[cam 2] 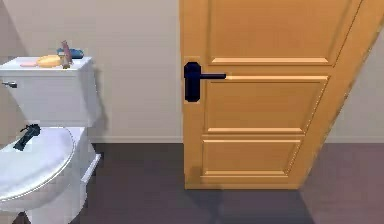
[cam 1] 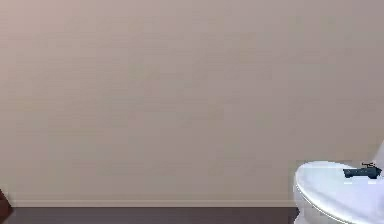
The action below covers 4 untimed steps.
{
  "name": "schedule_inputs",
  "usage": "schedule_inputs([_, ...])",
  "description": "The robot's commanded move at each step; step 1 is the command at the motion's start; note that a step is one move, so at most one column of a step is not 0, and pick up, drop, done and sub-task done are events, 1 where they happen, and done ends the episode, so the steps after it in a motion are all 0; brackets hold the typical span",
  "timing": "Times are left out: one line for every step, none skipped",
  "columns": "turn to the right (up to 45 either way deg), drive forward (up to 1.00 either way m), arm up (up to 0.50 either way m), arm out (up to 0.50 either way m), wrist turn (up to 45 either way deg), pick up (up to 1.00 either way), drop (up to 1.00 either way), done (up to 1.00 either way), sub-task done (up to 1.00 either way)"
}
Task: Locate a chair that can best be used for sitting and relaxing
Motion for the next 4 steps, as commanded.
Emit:
schedule_inputs([45.0, 0.0, 0.0, 0.0, 0.0, 0.0, 0.0, 0.0, 0.0])
schedule_inputs([45.0, 0.0, 0.0, 0.0, 0.0, 0.0, 0.0, 0.0, 0.0])
schedule_inputs([45.0, 0.0, 0.0, 0.0, 0.0, 0.0, 0.0, 0.0, 0.0])
schedule_inputs([30.0, 0.0, 0.0, 0.0, 0.0, 0.0, 0.0, 0.0, 0.0])
